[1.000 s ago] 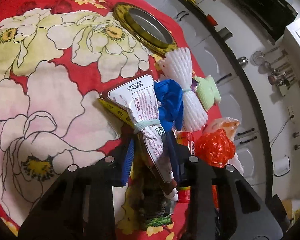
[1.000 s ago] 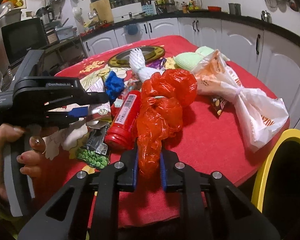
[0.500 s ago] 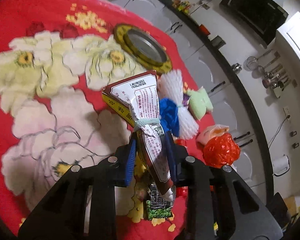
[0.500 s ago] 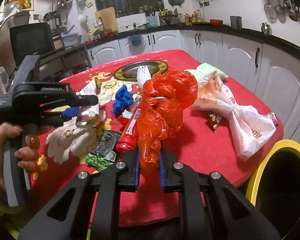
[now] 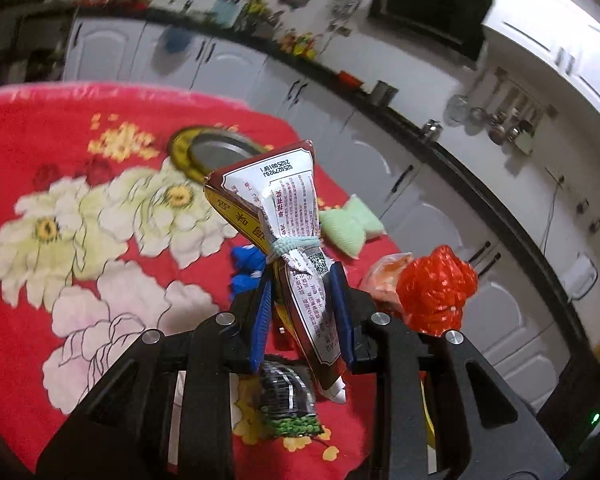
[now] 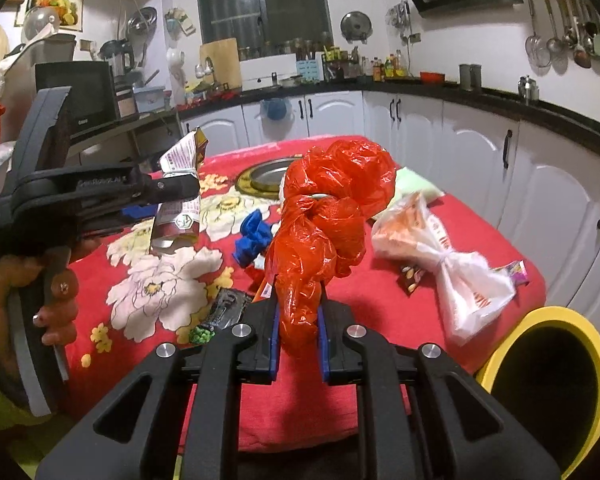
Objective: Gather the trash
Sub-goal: 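Carry the snack bag and red bag over the yellow-rimmed bin with both tools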
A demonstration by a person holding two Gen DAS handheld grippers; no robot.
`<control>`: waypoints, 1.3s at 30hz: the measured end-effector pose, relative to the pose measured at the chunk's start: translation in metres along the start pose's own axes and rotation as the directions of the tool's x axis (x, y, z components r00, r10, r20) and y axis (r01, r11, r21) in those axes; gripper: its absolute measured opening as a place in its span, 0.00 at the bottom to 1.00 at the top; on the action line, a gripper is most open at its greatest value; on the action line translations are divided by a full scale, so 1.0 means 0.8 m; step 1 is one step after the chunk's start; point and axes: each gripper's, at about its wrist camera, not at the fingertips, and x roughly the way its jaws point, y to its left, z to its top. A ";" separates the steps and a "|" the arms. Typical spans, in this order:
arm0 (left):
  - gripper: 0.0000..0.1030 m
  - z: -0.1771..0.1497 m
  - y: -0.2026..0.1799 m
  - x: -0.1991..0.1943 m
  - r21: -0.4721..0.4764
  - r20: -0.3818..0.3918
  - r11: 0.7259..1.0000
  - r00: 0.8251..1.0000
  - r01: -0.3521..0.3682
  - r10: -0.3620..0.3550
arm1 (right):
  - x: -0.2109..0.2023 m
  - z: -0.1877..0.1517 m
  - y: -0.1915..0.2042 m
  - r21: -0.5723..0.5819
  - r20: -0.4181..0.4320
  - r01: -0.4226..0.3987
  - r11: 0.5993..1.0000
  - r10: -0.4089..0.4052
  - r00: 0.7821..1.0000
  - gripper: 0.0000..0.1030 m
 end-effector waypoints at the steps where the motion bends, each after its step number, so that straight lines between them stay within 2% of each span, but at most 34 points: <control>1: 0.21 -0.001 -0.004 -0.002 0.016 0.006 1.000 1.000 0.003 -0.003 | -0.003 0.002 0.000 0.002 0.005 0.003 1.000 -0.003 1.000 0.13; 6: 0.21 -0.005 -0.027 -0.010 0.085 0.034 0.996 0.999 0.016 -0.019 | -0.021 0.009 -0.011 0.019 0.035 0.018 1.000 -0.019 0.999 0.13; 17: 0.21 -0.013 -0.063 -0.027 0.159 0.076 0.986 0.995 0.055 -0.068 | -0.057 0.011 -0.035 0.054 0.080 0.051 0.997 -0.055 0.995 0.13; 39: 0.21 -0.037 -0.152 0.004 0.240 0.019 0.954 0.982 0.177 -0.186 | -0.119 -0.021 -0.132 0.189 0.085 0.203 0.961 -0.222 0.971 0.13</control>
